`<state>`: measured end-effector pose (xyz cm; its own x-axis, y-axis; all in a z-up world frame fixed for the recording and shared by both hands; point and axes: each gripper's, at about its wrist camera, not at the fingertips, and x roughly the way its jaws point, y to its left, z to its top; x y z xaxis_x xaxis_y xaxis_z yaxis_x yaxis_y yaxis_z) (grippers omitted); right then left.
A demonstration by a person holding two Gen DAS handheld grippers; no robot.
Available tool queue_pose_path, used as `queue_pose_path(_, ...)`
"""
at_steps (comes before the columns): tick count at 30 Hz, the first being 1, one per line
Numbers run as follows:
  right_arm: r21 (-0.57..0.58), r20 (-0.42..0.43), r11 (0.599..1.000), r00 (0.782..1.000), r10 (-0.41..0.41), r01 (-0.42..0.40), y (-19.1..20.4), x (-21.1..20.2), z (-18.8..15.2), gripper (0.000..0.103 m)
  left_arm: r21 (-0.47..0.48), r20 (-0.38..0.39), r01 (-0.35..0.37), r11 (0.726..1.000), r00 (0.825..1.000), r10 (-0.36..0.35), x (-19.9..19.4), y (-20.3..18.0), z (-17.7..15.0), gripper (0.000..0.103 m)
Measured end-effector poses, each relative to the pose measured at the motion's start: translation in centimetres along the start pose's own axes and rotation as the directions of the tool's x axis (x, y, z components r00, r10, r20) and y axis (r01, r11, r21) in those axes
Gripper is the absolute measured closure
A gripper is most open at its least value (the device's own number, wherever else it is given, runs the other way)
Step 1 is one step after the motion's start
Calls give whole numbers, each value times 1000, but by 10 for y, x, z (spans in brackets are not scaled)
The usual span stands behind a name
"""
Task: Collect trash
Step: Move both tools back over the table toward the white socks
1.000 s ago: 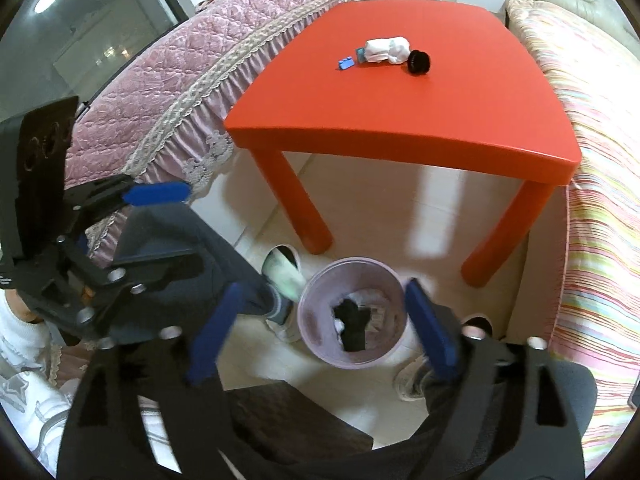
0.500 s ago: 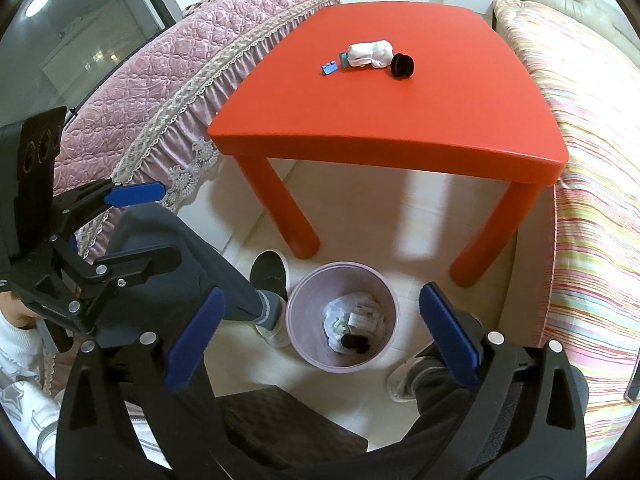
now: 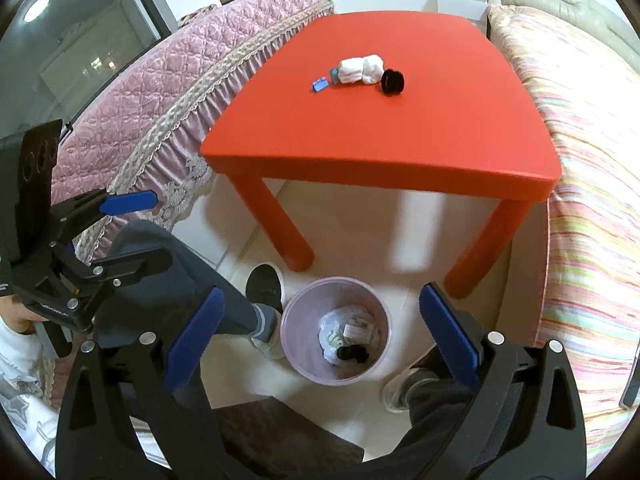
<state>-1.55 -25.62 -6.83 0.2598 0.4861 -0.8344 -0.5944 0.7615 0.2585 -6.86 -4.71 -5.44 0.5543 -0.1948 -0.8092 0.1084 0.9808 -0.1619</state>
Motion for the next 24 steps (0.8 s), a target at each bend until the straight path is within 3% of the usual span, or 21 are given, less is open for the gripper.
queue_pose_path(15, -11, 55, 999, 998, -38, 38, -32, 8, 84, 6, 24, 81, -44, 999, 996, 42, 10, 34, 62, 8)
queue_pose_path(24, -11, 29, 999, 999, -39, 39, -56, 36, 158, 6, 23, 60, -47, 999, 997, 46, 33, 64, 114, 8)
